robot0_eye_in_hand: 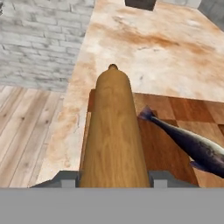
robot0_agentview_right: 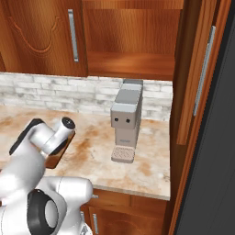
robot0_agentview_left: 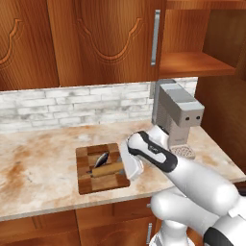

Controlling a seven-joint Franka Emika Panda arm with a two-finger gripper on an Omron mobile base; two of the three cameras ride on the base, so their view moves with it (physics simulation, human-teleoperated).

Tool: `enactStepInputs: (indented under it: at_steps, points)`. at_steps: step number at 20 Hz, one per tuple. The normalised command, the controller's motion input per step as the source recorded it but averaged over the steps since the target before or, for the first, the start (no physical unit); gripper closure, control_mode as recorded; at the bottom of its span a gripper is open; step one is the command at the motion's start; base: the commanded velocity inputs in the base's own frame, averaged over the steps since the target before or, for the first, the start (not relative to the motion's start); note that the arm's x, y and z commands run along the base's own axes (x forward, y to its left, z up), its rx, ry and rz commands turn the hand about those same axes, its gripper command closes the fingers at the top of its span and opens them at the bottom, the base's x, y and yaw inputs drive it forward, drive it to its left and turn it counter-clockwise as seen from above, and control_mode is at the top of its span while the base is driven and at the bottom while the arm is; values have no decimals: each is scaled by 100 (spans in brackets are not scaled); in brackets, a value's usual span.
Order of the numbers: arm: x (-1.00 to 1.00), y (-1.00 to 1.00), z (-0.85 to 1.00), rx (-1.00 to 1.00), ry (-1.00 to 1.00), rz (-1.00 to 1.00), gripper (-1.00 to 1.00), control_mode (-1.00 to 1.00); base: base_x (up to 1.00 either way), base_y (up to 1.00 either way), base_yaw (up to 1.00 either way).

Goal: Open the cabinet, retrieve the rolling pin, and place it next to the meat on the cutting board to prepare for tenderizing.

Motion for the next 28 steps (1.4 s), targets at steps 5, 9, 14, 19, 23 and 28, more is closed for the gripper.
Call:
enactStepInputs:
  at_steps: [5,9,14,19,23,28]
  points:
    - [45,7,-32,0,0,5,100,-100,0,0,0]
    - [39,7,-31,-2,0,5,100,-100,0,0,0]
    - [22,7,-27,0,0,5,100,-100,0,0,0]
    - [22,8,-28,0,2,6,100,-100,0,0,0]
    - [4,29,-38,-2,14,9,-100,-100,0,0,0]
    - [-14,12,-8,0,-7,8,-100,-100,0,0,0]
